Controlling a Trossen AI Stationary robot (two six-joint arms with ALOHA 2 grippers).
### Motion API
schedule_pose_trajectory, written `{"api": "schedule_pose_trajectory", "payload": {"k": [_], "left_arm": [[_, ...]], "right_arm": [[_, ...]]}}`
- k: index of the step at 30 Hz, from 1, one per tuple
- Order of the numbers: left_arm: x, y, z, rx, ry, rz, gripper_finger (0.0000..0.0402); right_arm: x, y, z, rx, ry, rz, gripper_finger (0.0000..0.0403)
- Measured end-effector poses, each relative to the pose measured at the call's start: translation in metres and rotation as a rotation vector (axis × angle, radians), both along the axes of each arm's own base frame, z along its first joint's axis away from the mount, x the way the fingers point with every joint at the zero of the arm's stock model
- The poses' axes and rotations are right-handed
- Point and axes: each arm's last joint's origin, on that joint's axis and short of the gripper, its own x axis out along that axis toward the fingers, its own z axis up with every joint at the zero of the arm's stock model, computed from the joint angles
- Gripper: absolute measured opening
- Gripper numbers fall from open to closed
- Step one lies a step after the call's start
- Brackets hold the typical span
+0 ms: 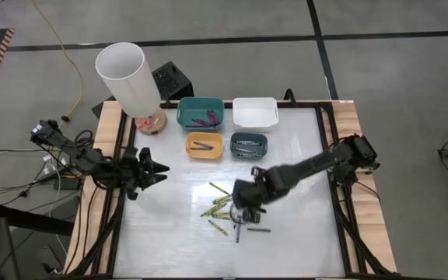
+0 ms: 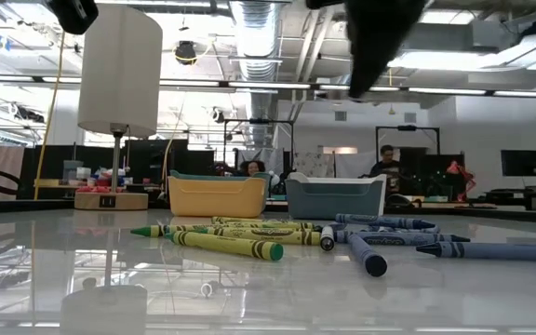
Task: Sort crayons
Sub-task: Put the black crayon into the blue bin
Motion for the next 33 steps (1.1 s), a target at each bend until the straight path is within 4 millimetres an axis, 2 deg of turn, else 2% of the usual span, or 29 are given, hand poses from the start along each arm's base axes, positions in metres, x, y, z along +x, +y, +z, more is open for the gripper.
{"api": "schedule_pose_trajectory", "payload": {"k": [4, 8, 18, 24, 33], "left_arm": [[0.000, 0.002, 0.000, 0.005, 0.005, 0.063, 0.0160], [0.000, 0.002, 0.000, -0.020, 0.005, 0.079, 0.0160], [0.000, 0.005, 0.000, 0.010, 0.012, 0.160, 0.0160], [0.000, 0.005, 0.000, 0.026, 0.014, 0.167, 0.0160], [0.002, 0.011, 0.000, 0.029, 0.013, 0.203, 0.0160]], "right_arm": [[0.009, -0.037, 0.013, -0.067, 0.006, 0.035, 0.0000], [0.013, -0.078, 0.014, -0.158, 0.033, 0.068, 0.0000], [0.004, -0.167, 0.002, -0.292, 0.146, 0.102, 0.0000], [0.003, -0.194, -0.026, -0.257, 0.103, 0.146, 0.0000], [-0.003, -0.210, -0.060, -0.222, 0.047, 0.144, 0.0000]]}}
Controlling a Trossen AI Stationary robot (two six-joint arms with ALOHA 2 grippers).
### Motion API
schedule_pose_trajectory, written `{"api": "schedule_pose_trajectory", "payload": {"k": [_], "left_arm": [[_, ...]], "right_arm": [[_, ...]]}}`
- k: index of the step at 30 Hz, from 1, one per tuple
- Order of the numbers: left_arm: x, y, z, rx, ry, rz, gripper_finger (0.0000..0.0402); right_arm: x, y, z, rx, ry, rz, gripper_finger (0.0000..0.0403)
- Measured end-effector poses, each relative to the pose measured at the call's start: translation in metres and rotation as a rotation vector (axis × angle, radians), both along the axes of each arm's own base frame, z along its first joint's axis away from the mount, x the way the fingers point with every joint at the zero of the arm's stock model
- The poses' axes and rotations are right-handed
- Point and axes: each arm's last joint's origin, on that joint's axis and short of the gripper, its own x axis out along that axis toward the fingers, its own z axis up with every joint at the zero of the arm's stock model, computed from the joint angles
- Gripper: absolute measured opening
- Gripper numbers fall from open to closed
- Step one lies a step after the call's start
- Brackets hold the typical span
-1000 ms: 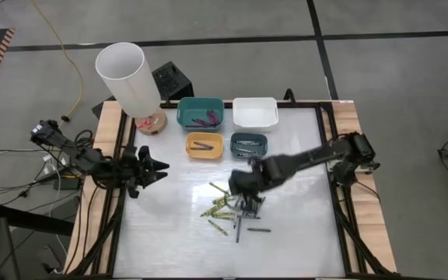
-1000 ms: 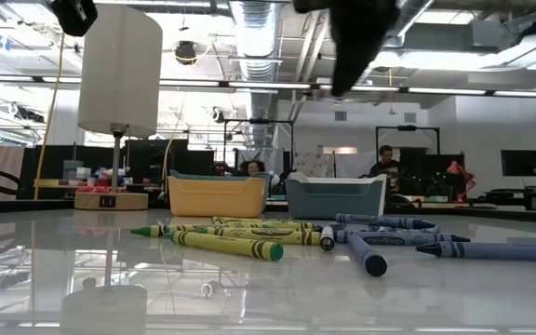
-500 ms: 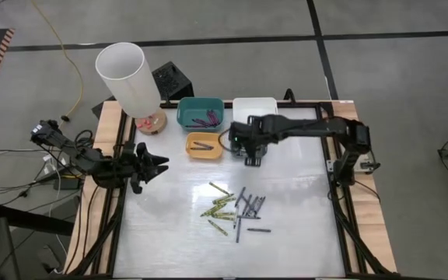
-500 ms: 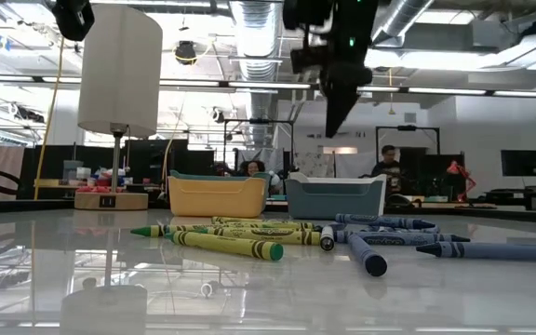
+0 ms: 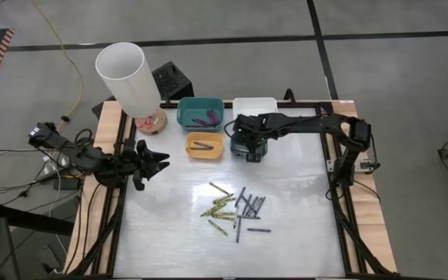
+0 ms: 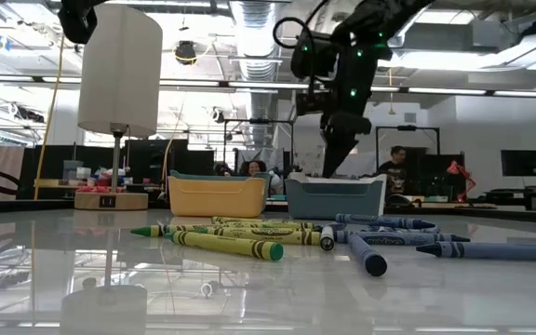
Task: Sort crayons
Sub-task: Put the black crayon into the blue bin
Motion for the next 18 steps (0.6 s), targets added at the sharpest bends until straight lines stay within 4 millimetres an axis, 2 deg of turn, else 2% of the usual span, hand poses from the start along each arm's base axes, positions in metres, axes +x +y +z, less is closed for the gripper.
{"api": "schedule_pose_trajectory", "payload": {"k": [7, 18], "left_arm": [[0.003, 0.007, 0.000, 0.011, -0.005, -0.023, 0.0160], [0.007, 0.014, 0.000, 0.006, -0.014, -0.063, 0.0160]], "right_arm": [[-0.001, -0.002, -0.017, -0.006, -0.049, -0.012, 0.0000], [-0.005, 0.000, -0.032, 0.013, -0.065, -0.003, 0.0016]]}}
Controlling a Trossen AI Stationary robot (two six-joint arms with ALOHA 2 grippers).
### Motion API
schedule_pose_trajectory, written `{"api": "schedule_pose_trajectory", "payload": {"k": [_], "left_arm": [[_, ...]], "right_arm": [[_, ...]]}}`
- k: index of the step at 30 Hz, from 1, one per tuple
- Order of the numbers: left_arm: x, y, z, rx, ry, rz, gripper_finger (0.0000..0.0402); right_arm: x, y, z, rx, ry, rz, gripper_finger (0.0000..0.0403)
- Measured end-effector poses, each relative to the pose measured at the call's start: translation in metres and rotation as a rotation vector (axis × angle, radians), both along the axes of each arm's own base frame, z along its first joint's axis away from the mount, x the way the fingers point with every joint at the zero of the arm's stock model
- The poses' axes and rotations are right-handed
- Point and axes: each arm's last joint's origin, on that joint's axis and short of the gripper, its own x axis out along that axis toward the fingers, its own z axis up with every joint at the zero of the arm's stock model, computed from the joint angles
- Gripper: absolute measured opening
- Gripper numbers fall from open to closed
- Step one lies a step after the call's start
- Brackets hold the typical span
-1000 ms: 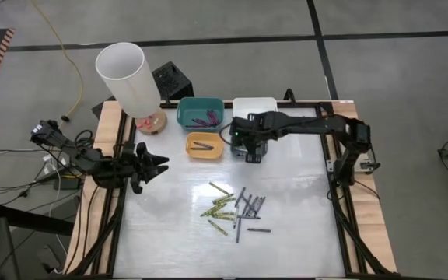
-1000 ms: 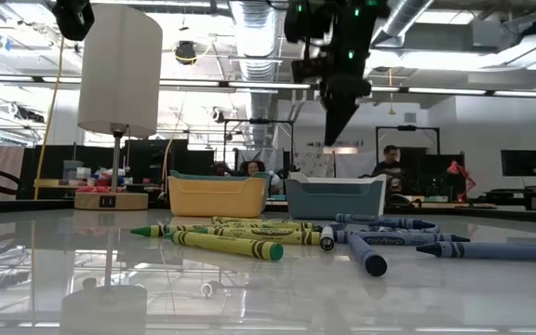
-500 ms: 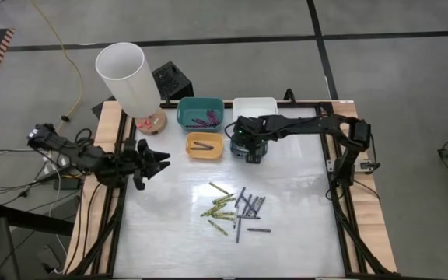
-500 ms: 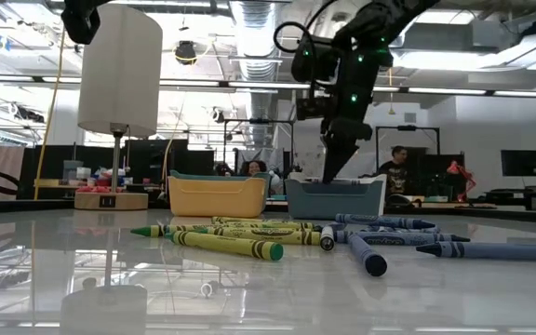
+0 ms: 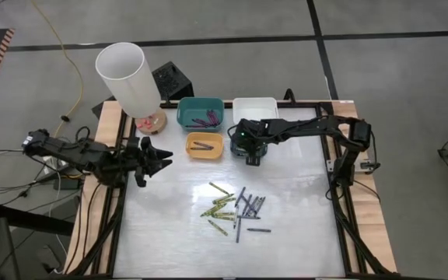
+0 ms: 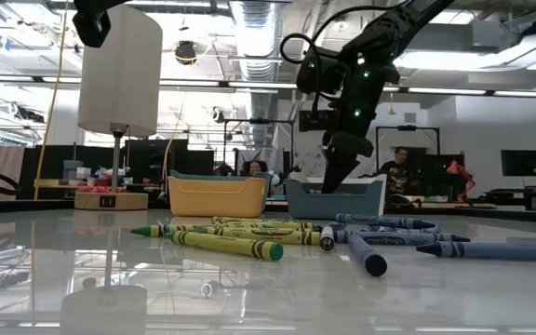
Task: Sort crayons
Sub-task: Put the black crayon into the blue bin, then put the blue crayon into the yellow bin
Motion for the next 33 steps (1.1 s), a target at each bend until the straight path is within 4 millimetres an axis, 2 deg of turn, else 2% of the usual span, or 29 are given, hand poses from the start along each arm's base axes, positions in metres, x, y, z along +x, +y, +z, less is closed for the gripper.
{"api": "schedule_pose_trajectory", "payload": {"k": [14, 19, 23, 28, 30, 33], "left_arm": [[0.001, 0.002, 0.000, -0.007, -0.002, -0.008, 0.0160], [0.001, 0.002, 0.000, -0.007, -0.002, -0.007, 0.0160], [0.001, 0.002, 0.000, -0.007, -0.002, -0.007, 0.0160], [0.001, 0.002, 0.000, -0.007, -0.003, -0.008, 0.0160], [0.001, 0.001, 0.000, -0.012, -0.004, -0.010, 0.0160], [0.001, 0.001, 0.000, -0.015, -0.005, -0.032, 0.0160]], "right_arm": [[-0.001, 0.000, 0.003, 0.025, 0.011, -0.042, 0.0068], [0.004, -0.001, 0.024, 0.030, 0.030, -0.040, 0.0073], [0.011, 0.003, 0.055, 0.036, 0.030, -0.020, 0.0073], [0.023, 0.027, 0.090, 0.156, -0.051, 0.057, 0.0073], [0.027, 0.042, 0.095, 0.217, -0.079, 0.096, 0.0073], [0.031, 0.068, 0.091, 0.275, -0.076, 0.138, 0.0073]]}}
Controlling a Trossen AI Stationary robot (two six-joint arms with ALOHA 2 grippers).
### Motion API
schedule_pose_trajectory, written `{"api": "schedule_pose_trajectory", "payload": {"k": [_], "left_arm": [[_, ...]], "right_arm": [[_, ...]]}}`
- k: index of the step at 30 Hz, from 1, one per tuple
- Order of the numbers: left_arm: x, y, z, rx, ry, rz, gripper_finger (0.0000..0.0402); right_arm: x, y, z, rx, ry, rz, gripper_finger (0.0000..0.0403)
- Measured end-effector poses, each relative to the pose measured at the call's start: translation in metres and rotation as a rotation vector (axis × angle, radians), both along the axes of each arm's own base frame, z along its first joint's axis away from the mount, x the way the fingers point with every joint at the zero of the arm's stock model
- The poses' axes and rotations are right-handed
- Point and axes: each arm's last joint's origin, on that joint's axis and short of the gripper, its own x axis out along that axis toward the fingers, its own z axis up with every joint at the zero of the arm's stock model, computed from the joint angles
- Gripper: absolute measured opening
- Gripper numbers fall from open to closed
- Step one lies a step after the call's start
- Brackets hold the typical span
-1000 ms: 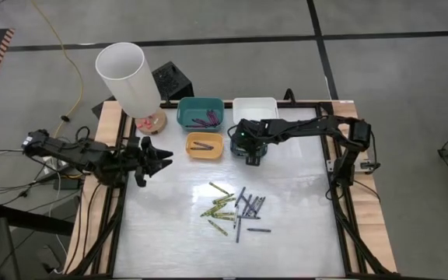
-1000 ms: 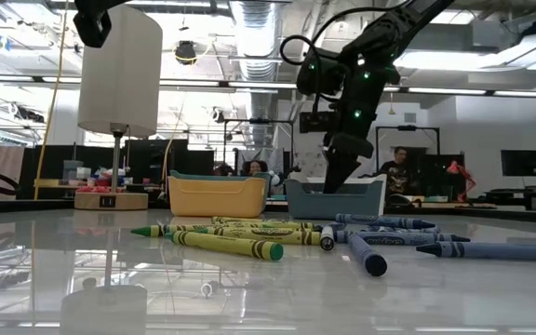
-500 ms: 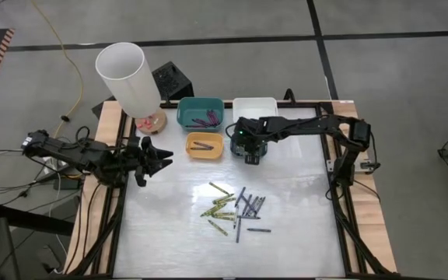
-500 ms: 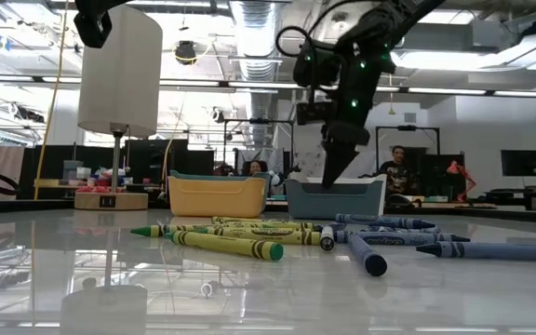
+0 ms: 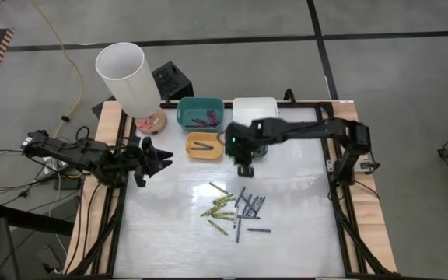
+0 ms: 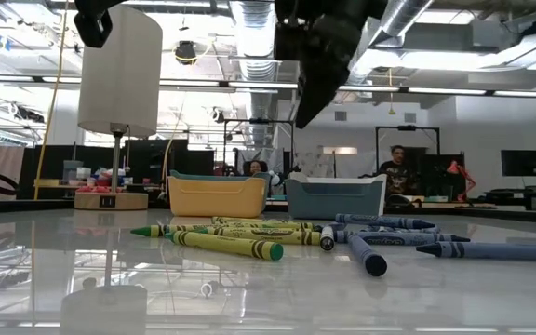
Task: Sort crayons
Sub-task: Put the blue crayon into the yellow bin
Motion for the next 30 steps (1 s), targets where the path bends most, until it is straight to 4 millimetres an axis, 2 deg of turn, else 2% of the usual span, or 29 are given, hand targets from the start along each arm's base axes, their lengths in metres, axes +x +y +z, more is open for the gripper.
{"api": "schedule_pose_trajectory", "payload": {"k": [6, 11, 15, 23, 26, 30], "left_arm": [[0.000, -0.001, 0.000, 0.004, 0.000, -0.028, 0.0160], [0.000, -0.001, 0.000, 0.004, 0.000, -0.028, 0.0160], [0.000, -0.001, 0.000, 0.014, 0.001, -0.041, 0.0160], [0.001, -0.002, -0.002, 0.028, 0.022, -0.046, 0.0160], [0.001, -0.002, -0.004, 0.009, 0.042, -0.051, 0.0160], [0.001, -0.002, -0.006, -0.002, 0.060, -0.054, 0.0160]], "right_arm": [[-0.002, 0.058, -0.028, 0.079, 0.053, -0.007, 0.0073], [-0.012, 0.100, -0.046, 0.025, 0.079, -0.115, 0.0073], [-0.018, 0.123, -0.050, -0.001, 0.067, -0.220, 0.0073], [-0.026, 0.152, -0.055, 0.105, 0.093, -0.373, 0.0073], [-0.031, 0.165, -0.055, 0.117, 0.098, -0.364, 0.0073], [-0.043, 0.192, -0.055, 0.106, 0.102, -0.268, 0.0073]]}}
